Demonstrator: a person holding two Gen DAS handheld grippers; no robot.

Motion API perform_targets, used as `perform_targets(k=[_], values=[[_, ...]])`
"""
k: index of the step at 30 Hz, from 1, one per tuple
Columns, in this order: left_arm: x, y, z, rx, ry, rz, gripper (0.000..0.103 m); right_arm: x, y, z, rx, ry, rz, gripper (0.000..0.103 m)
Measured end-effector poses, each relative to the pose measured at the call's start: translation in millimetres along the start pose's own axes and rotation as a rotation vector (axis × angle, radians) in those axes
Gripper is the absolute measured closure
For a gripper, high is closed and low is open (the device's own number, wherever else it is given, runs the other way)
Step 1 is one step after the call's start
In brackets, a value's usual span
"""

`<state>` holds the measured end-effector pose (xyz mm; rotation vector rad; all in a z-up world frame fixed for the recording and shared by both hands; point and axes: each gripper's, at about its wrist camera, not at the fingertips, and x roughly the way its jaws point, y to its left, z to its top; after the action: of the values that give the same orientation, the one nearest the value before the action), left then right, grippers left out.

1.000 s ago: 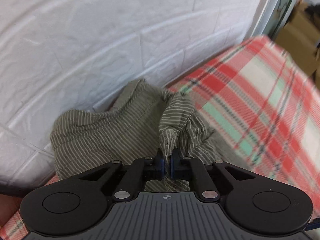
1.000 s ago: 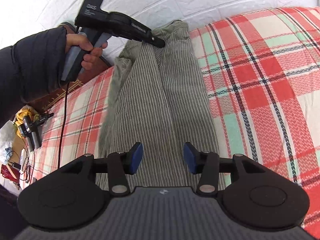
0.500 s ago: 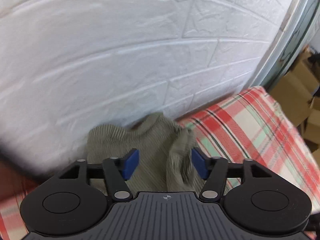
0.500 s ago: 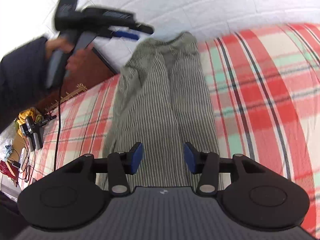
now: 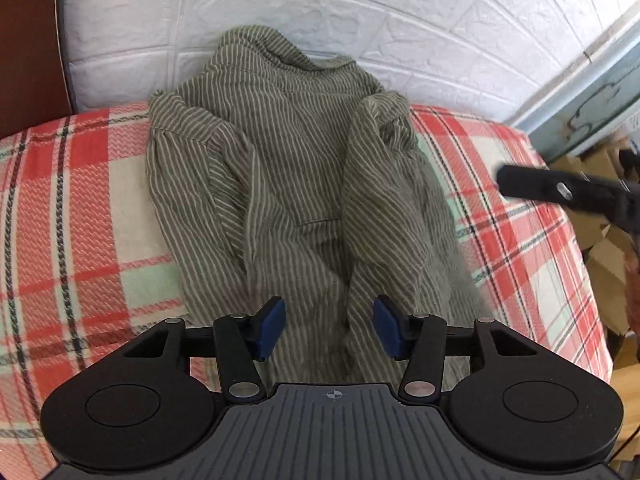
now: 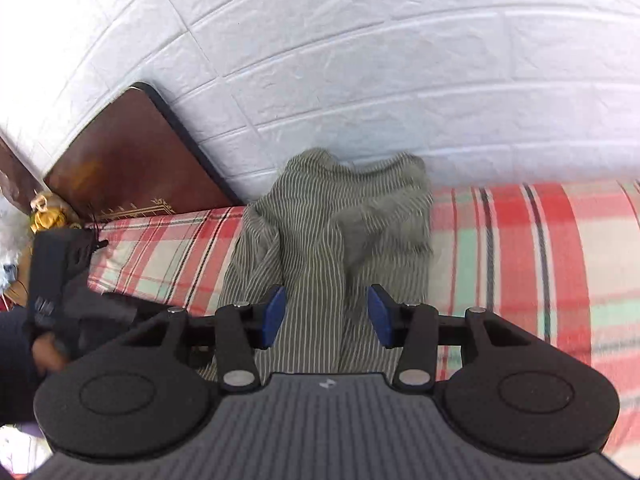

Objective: Fold clothes

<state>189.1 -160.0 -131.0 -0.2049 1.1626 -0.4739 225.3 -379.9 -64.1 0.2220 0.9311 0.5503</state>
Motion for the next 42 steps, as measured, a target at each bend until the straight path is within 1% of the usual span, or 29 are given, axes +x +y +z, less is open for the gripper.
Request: perform_targets(k=[3,8,10,13,15,17,19,20,21,22,23,24,26,27,28,29,30,33,35,39,42], values=[[0,-2,0,0.007,-0.010,-0.001,0.040,15,-2,12,0.012,0.015,-0.002,0.052],[-9,-11,-4,0.026,-0.032,-0.020,0.040,32,-5,20,0.032,0.034,0.004,0.053],[-5,-14,-4,0.039,-0.015,-0.020,0.040,38,-4,23,0.024,0.044,0.001,0.053],[3,-13,-4,0.026,0.010,-0.028,0.042,44,-4,25,0.016,0.058,-0.001,0.053],[6,-14,-5,0.013,0.018,-0.049,0.050,47,-4,27,0.016,0.069,-0.001,0.053],[8,-15,-6,0.003,0.025,-0.065,0.052,50,-5,28,0.015,0.078,-0.005,0.053],[11,-17,-6,0.005,0.027,-0.059,0.062,55,-6,29,0.019,0.093,-0.012,0.053],[12,-18,-6,0.006,0.029,-0.056,0.078,57,-7,29,0.021,0.098,-0.015,0.054],[13,-19,-6,0.007,0.030,-0.053,0.087,60,-7,30,0.024,0.102,-0.017,0.055],[13,-20,-7,0.008,0.028,-0.048,0.089,63,-8,31,0.028,0.107,-0.020,0.055],[11,-21,-7,0.009,0.022,-0.039,0.094,66,-8,31,0.031,0.112,-0.023,0.056],[9,-22,-8,0.011,0.015,-0.030,0.096,70,-8,32,0.029,0.116,-0.025,0.056],[5,-24,-8,0.009,0.001,-0.017,0.098,79,-6,33,0.022,0.131,-0.031,0.057],[3,-24,-8,0.007,-0.007,-0.012,0.099,84,-4,34,0.014,0.141,-0.040,0.059],[1,-24,-8,0.005,-0.013,-0.007,0.099,89,-2,35,0.004,0.151,-0.052,0.065],[0,-23,-8,0.004,-0.013,-0.002,0.099,94,-1,36,-0.004,0.162,-0.058,0.087],[0,-22,-8,0.002,-0.014,0.004,0.100,95,0,36,-0.004,0.159,-0.052,0.101],[0,-17,-8,-0.016,-0.013,0.014,0.100,83,-1,38,0.008,0.085,0.011,0.101],[0,-13,-8,-0.032,-0.013,0.022,0.100,79,-6,38,0.016,0.057,-0.001,0.101],[2,-8,-9,-0.055,-0.010,0.027,0.100,82,-37,33,0.100,0.054,-0.029,0.101],[1,-6,-10,-0.061,-0.008,0.030,0.100,93,-59,25,0.161,0.077,-0.055,0.101]])
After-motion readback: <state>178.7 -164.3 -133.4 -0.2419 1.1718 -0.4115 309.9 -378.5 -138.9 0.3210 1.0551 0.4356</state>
